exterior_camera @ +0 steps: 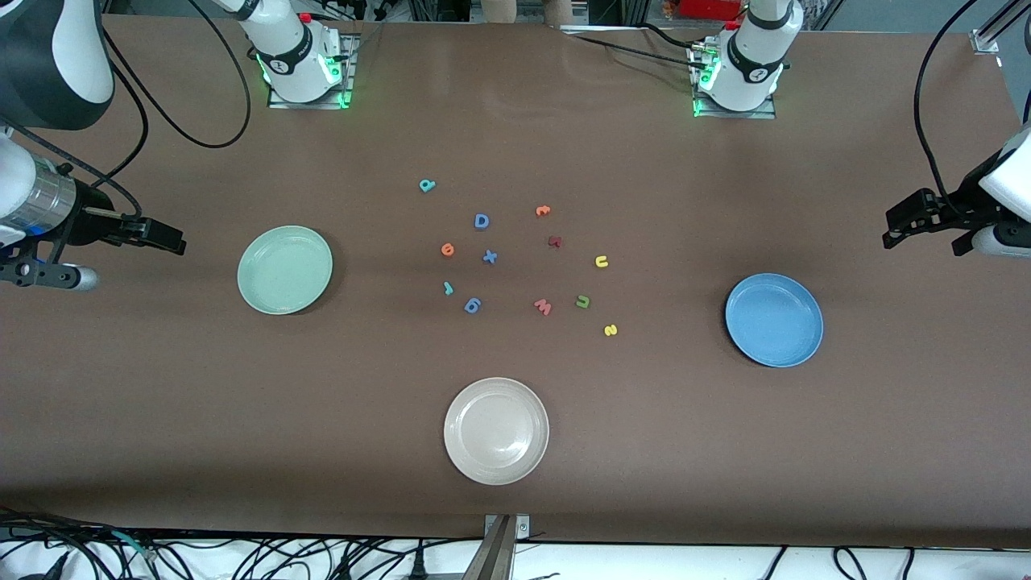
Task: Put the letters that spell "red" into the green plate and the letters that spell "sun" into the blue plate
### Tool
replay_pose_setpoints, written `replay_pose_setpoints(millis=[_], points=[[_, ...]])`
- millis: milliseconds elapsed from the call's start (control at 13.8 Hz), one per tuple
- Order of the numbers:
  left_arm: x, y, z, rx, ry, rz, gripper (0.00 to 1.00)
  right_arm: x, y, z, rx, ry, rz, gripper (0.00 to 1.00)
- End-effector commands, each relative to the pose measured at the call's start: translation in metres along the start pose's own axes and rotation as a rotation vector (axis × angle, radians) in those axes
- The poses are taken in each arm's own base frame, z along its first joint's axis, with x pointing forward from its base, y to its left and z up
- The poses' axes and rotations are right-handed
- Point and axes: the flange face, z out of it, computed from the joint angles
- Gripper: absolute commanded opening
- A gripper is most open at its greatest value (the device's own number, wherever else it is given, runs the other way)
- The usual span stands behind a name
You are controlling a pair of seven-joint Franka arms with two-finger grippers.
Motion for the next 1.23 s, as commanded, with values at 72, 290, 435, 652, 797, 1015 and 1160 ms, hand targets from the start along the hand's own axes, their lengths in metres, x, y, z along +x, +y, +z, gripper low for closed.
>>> replay_pose_setpoints(millis=[72, 290, 435, 652, 797, 1015, 1160], points=[[0.002, 0.002, -0.0032, -0.029, 0.009, 0.018, 1.0, 0.0002, 0.0025, -0.0059, 0.017, 0.0, -0.013, 1.0], [0.0021, 0.0028, -0.0032, -0.028, 0.008, 0.02, 1.0, 0.0008, 0.0043, -0.0062, 0.016, 0.004, -0.013, 1.0], [0.002, 0.002, -0.0032, -0.029, 0.009, 0.018, 1.0, 0.0, 0.0036, -0.0087, 0.008, 0.009, -0.016, 1.0], [0.0027, 0.0026, -0.0014, -0.028, 0.005, 0.02, 1.0, -0.0003, 0.0031, -0.0085, 0.005, 0.008, -0.013, 1.0], [0.0027, 0.0027, -0.0014, -0.028, 0.005, 0.02, 1.0, -0.0001, 0.004, -0.0085, 0.004, 0.008, -0.01, 1.0], [0.0025, 0.0027, -0.0012, -0.028, 0.004, 0.02, 1.0, -0.0001, 0.004, -0.0085, 0.004, 0.008, -0.007, 1.0], [0.0025, 0.0027, -0.0012, -0.028, 0.004, 0.02, 1.0, -0.0002, 0.004, -0.0078, 0.004, 0.007, -0.01, 1.0]])
